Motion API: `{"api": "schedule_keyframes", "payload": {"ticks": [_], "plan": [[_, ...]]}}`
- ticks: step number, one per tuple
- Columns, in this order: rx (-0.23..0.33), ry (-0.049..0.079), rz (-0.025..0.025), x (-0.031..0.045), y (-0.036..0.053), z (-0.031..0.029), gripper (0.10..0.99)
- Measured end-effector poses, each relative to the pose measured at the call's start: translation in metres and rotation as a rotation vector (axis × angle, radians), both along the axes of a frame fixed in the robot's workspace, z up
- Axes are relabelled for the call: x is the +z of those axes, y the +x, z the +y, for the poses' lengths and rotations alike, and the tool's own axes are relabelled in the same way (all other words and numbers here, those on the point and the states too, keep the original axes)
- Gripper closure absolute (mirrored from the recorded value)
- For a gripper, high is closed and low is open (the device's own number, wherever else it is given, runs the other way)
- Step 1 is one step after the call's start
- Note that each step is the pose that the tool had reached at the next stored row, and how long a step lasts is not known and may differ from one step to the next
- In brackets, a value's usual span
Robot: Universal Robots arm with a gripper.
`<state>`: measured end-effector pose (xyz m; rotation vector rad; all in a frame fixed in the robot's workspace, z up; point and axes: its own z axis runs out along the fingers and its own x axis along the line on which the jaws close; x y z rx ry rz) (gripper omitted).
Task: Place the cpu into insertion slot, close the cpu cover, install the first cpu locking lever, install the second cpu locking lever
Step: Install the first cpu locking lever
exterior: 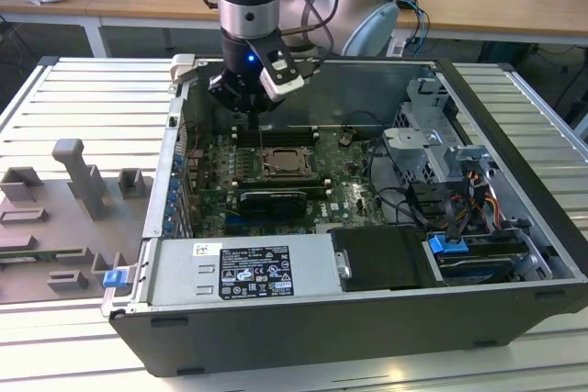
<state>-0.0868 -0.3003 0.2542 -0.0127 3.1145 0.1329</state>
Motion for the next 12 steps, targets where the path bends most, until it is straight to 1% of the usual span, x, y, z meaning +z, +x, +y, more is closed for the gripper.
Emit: {"api": "schedule_keyframes", "payload": {"ticks": [5,7,8,11,12], "plan": [[0.000,0.000,-0.0001,-0.0004,0.0142,0.0000,0.980],[0.000,0.000,0.0001,-0.0010,0.0219,0.0000,0.980],[0.000,0.000,0.0003,-0.0017,0.0278,0.0000,0.980],[0.000,0.000,0.0004,-0.0033,0.0380,0.0000,0.980],[0.000,0.004,0.0007,-0.0039,0.0406,-0.0001,0.980]]}}
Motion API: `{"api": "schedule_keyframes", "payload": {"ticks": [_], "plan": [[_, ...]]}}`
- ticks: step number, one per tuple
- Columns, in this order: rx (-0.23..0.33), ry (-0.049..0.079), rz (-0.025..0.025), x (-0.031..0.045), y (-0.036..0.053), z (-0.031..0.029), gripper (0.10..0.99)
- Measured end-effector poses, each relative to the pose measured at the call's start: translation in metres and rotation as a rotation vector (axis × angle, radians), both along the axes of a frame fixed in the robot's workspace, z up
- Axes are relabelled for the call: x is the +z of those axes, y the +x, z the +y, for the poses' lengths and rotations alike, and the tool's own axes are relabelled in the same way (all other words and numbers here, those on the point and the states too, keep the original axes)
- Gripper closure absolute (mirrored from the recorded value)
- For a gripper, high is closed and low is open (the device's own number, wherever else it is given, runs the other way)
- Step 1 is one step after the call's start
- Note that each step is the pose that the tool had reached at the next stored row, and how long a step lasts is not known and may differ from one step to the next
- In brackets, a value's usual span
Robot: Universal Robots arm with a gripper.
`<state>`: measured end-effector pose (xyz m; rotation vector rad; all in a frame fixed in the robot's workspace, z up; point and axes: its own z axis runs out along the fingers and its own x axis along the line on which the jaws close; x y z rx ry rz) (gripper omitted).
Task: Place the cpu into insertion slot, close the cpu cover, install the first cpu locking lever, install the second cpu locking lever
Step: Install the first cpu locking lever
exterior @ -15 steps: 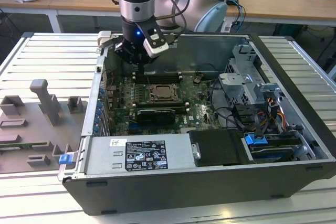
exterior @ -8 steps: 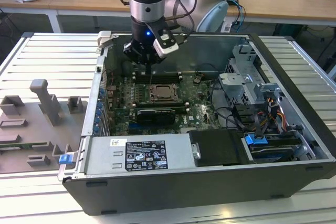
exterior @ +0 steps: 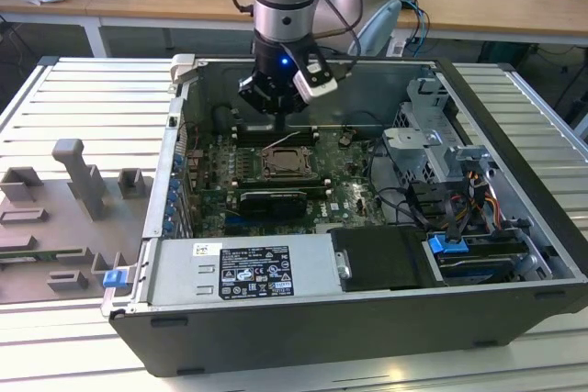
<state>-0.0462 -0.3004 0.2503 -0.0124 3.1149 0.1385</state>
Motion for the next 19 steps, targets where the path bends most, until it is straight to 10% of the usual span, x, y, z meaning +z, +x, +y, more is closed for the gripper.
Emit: {"api": "schedule_keyframes", "payload": {"ticks": [3,19], "plan": [[0.001,0.023,-0.0004,-0.0032,0.0021,0.0002,0.980],[0.046,0.026,0.0000,-0.0211,0.0136,0.0085,0.980]]}}
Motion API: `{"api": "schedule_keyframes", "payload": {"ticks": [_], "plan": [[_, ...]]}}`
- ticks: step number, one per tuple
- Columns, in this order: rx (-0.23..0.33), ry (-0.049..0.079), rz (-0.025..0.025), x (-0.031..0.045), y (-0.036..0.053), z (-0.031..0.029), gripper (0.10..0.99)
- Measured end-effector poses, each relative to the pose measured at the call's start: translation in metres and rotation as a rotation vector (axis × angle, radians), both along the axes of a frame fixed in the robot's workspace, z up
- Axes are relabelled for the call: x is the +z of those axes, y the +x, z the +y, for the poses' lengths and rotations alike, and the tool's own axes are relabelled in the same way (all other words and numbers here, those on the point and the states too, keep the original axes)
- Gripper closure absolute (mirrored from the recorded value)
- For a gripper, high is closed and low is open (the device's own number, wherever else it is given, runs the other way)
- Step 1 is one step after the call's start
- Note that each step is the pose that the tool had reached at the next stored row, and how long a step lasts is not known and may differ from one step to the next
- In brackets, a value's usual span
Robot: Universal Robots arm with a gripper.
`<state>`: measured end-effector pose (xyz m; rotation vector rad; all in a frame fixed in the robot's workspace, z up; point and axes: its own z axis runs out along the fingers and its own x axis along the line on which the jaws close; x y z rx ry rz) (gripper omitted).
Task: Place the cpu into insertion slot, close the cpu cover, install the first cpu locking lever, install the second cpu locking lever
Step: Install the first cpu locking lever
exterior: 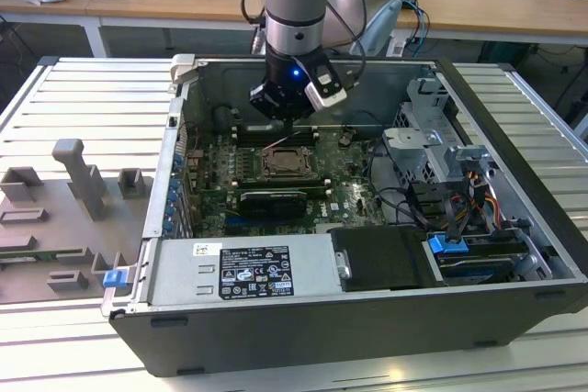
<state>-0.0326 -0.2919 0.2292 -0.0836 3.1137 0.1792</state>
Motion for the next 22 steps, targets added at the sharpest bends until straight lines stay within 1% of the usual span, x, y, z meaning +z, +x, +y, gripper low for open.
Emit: {"api": "schedule_keyframes", "payload": {"ticks": [3,5,9,12,16,22], "plan": [[0.000,0.002,0.0000,-0.0029,0.0005,0.0012,0.980],[0.000,0.002,0.0001,-0.0055,0.0049,0.0014,0.980],[0.000,0.005,0.0001,-0.0091,0.0087,0.0014,0.980],[0.000,0.005,0.0001,-0.0149,0.0111,0.0014,0.980],[0.000,0.005,0.0000,-0.0206,0.0123,0.0015,0.980],[0.000,0.005,0.0001,-0.0252,0.0135,0.0014,0.980]]}}
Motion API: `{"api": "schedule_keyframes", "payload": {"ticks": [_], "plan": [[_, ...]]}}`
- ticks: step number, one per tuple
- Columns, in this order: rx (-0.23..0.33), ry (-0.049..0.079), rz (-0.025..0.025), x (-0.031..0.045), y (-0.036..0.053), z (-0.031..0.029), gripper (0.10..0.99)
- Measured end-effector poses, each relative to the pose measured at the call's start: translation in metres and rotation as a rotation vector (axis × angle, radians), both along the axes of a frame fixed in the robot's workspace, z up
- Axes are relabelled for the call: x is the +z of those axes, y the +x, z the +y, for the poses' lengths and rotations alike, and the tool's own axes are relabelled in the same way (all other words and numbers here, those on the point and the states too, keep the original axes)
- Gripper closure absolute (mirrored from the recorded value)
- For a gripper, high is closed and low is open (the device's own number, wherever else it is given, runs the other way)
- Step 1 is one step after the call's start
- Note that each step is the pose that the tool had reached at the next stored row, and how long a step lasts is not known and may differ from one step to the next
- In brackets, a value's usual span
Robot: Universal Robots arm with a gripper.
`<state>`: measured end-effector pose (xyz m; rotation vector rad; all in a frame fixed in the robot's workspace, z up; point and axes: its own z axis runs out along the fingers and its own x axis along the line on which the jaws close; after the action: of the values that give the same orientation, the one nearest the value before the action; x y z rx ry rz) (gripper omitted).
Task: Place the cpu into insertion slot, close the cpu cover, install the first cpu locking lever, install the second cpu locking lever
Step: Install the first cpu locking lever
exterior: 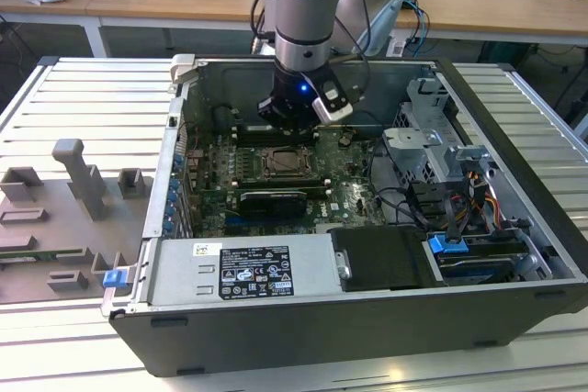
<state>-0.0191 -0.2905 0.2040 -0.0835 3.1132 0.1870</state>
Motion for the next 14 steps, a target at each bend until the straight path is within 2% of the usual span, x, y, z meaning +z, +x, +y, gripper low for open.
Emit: {"api": "schedule_keyframes", "payload": {"ticks": [6,14], "plan": [[0.000,0.000,-0.0001,-0.0012,0.0006,0.0000,0.980],[0.000,0.000,-0.0003,0.0017,0.0006,-0.0001,0.980]]}}
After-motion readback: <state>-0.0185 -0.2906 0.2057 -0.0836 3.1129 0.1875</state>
